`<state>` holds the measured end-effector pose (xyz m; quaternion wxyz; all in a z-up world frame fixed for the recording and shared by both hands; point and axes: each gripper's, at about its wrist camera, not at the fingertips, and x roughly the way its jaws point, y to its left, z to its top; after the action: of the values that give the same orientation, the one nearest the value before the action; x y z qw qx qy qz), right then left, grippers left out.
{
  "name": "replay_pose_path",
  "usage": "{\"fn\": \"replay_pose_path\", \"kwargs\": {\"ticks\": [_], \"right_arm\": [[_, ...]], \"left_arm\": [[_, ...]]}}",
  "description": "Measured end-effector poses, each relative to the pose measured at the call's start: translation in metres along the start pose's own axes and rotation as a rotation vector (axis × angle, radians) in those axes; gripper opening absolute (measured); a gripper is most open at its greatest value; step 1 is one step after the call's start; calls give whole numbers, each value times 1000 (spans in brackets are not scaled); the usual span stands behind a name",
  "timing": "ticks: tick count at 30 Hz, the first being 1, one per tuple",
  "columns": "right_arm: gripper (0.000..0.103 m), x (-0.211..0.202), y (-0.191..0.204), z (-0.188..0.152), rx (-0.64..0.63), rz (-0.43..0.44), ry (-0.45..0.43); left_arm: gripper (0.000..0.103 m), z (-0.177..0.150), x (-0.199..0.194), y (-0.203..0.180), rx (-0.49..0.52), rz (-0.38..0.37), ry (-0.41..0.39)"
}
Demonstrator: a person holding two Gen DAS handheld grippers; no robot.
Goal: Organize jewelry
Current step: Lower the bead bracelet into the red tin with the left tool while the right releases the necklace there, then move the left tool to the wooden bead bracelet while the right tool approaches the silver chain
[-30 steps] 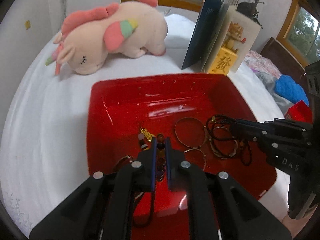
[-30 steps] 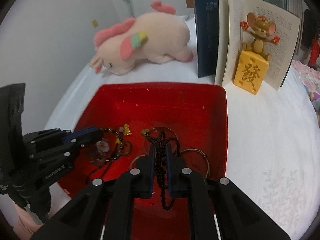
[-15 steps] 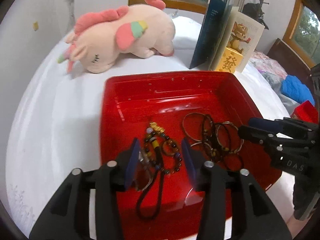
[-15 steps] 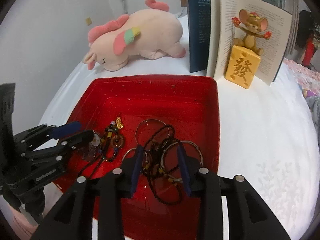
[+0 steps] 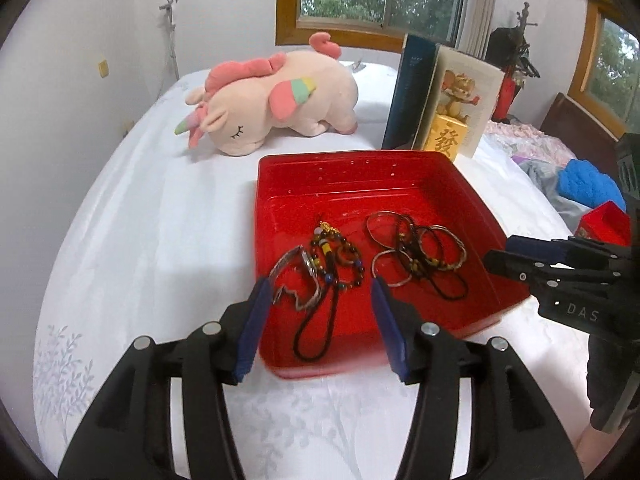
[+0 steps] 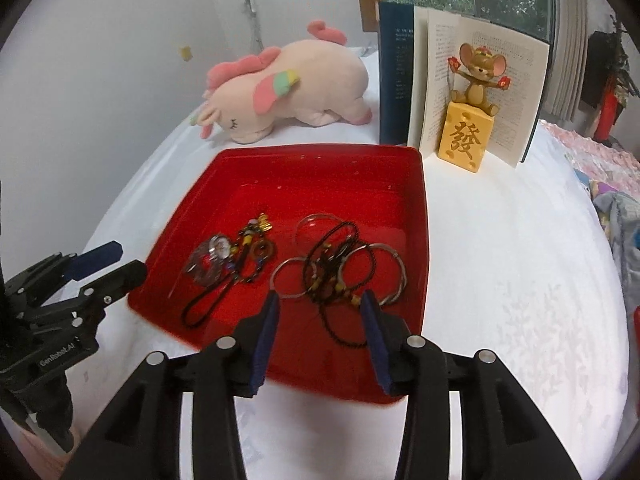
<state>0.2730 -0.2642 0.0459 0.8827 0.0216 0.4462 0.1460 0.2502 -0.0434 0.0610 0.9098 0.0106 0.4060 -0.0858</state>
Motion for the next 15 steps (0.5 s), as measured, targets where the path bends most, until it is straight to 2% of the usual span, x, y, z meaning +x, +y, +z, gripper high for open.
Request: {"fn": "replay_pose_path", "kwargs": {"ticks": [9, 15], "right_arm": [[46, -28, 18, -35, -38, 21, -20], [46, -37, 30, -52, -60, 36, -17]], "left_arm": [[56, -24, -36, -4, 7, -12, -45], [57, -37, -46, -1, 2, -17, -49]]}}
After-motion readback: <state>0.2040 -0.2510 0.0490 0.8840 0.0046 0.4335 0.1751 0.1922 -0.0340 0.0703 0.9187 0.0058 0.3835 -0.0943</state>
